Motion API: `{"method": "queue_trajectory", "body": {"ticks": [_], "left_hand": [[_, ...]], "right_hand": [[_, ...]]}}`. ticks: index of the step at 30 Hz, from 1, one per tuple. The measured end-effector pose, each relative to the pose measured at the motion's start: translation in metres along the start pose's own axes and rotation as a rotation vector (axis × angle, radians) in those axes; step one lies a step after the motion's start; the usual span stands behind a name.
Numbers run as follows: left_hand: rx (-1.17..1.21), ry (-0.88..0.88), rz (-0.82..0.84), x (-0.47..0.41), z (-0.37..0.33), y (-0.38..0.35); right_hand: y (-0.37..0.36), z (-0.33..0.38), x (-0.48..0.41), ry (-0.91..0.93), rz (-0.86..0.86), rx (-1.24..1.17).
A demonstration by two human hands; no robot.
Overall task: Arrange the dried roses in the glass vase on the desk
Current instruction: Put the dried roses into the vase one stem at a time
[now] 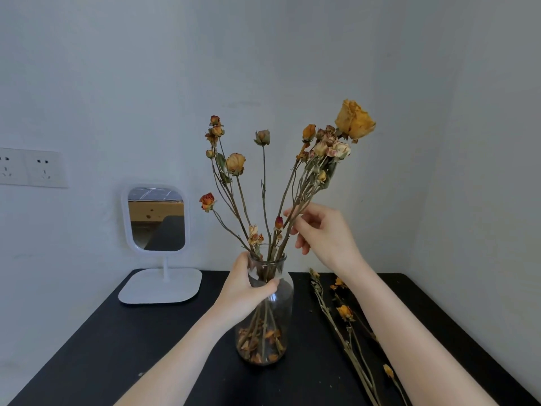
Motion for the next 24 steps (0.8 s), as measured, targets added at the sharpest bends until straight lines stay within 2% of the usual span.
{"method": "queue_trajectory", "body": {"ticks": [5,11,13,16,18,24], "left_hand": [[0.010,0.007,-0.006,0.000,0.000,0.000],[0.055,0.037,0.007,0.007,-0.008,0.006],[0.115,0.026,-0.068,0.016,-0.015,0.013],[0.232,-0.094,-0.323,0.033,-0.030,0.029],[0.227,-0.183,-0.456,0.040,-0.045,0.040],[0.204,-0.369,-0.549,0.039,-0.085,0.053]], "right_hand": [[0.006,-0.012,0.012,-0.020,0.023,-0.010],[0.029,-0.062,0.046,-0.232,0.061,0.120],[0.036,-0.078,0.057,-0.275,0.058,0.144],[0.043,-0.099,0.071,-0.336,0.060,0.192],[0.045,-0.111,0.078,-0.373,0.072,0.222],[0.040,-0.130,0.093,-0.434,0.085,0.246]]}}
Point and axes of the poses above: each hand's wrist, its own x-axis away from the middle knuckle, its own y-axis out of the back of the hand, z = x × y, the point moved 2 cm from there along -x, towards the middle knuckle, and after that the axes turned 4 degrees about x, right-handed, at the moved point
